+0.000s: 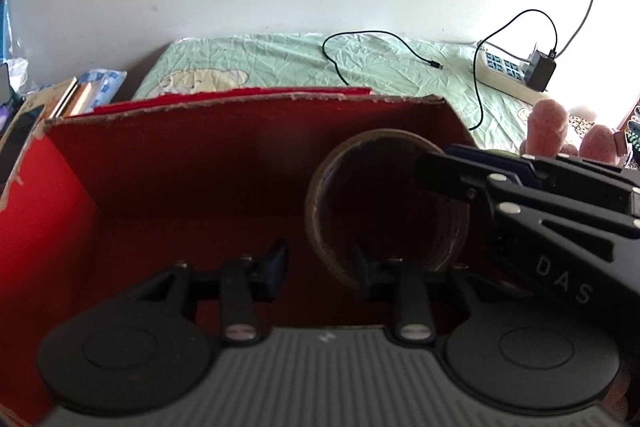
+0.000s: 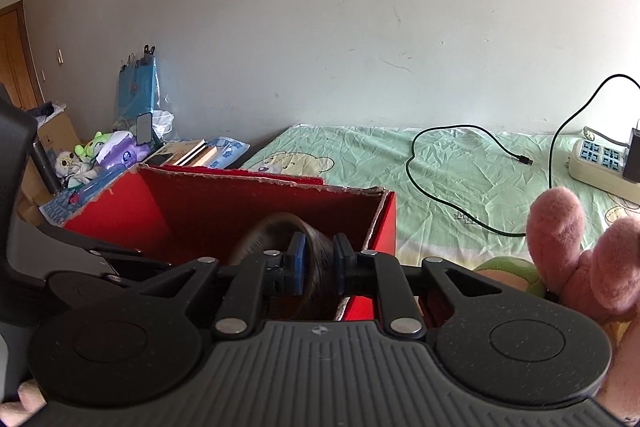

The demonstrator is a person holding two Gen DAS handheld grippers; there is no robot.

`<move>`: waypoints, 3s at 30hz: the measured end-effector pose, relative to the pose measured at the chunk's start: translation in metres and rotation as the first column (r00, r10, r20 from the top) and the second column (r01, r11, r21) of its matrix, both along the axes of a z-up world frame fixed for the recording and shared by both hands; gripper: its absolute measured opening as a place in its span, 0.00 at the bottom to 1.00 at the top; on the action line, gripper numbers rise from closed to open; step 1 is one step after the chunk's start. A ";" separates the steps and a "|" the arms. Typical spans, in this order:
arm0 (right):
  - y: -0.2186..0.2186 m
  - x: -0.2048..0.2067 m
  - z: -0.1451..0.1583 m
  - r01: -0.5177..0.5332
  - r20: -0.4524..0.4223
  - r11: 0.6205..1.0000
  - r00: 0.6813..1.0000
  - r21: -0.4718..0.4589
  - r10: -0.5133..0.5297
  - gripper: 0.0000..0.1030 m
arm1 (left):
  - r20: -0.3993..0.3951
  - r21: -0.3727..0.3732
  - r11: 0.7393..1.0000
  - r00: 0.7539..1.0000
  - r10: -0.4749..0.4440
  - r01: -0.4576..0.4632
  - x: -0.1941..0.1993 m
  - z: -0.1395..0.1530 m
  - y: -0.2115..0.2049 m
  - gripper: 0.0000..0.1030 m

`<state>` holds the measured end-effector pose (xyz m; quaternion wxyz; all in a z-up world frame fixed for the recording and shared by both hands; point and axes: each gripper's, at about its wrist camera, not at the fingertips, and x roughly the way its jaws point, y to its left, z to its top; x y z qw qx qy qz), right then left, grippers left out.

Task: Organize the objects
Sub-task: 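Lower the tape roll into the red box and open the right gripper, then move the right gripper down to the pine cone beside the box, then close the right gripper on the brown pine cone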

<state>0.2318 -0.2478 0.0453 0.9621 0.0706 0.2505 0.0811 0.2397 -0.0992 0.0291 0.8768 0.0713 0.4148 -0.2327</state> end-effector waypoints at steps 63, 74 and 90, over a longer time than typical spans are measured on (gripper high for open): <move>-0.027 -0.142 -0.079 -0.071 0.149 0.850 0.989 0.523 -0.008 0.47 | 0.440 0.123 0.953 0.876 0.197 -0.276 -0.164 0.006 0.029 0.81; -0.029 -0.142 -0.088 -0.070 0.151 0.839 0.988 0.539 -0.014 0.46 | 0.387 0.115 0.957 0.899 0.204 -0.267 -0.157 -0.010 0.039 0.82; -0.036 -0.157 -0.091 -0.103 0.202 0.809 0.979 0.578 -0.019 0.43 | 0.428 0.002 0.996 0.901 0.077 -0.086 -0.186 -0.013 0.066 0.78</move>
